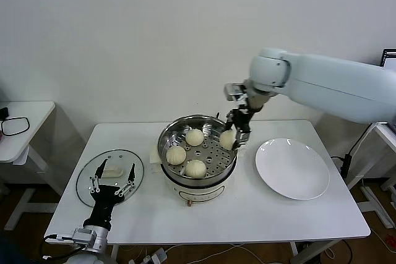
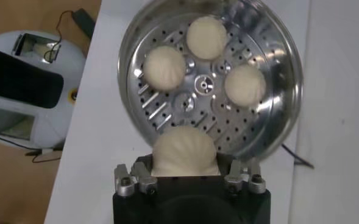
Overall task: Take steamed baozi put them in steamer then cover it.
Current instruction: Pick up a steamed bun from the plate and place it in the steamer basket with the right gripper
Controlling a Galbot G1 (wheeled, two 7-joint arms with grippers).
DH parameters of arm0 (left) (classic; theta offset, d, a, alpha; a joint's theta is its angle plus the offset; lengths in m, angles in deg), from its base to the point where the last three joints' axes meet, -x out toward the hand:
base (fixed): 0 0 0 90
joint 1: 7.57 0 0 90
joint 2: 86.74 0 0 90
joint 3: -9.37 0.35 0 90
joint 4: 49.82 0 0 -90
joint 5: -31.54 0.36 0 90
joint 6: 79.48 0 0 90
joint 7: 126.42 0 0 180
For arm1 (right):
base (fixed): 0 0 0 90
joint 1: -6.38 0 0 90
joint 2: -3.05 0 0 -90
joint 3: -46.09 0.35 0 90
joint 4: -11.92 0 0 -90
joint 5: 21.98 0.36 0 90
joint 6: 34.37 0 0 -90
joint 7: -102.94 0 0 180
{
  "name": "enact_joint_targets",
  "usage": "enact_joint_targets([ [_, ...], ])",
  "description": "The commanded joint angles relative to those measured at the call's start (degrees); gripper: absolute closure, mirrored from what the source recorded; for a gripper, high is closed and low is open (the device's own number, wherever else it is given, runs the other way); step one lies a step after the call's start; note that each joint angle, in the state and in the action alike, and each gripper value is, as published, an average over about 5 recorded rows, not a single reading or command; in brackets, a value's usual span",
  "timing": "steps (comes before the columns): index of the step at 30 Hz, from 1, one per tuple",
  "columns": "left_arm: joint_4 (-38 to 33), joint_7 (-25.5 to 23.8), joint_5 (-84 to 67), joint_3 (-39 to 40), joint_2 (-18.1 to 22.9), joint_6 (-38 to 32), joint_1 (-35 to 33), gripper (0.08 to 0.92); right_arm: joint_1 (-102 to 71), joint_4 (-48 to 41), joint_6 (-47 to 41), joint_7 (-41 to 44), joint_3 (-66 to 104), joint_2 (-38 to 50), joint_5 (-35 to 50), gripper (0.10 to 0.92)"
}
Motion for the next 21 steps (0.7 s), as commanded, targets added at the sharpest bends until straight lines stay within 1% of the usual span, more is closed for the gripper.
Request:
enact_joint_targets([
  [1, 0.3, -0.2, -0.3, -0.7, -0.1, 0.1, 0.0, 0.177, -6.8, -10.0, -0.8, 0.1, 1.9, -9.6, -4.3, 0.321],
  [10, 0.4, -0.2, -0.3, -1.1, -0.2, 0.2, 0.1, 0.177, -12.0, -12.2, -0.1, 0.5, 4.1, -9.7, -9.8, 0.321],
  [21, 0.6, -0.3, -0.3, -1.4, -0.1, 0.1, 0.0, 0.177, -14.1, -13.7, 0.3, 0.3, 5.2, -10.6, -12.5, 0.321],
])
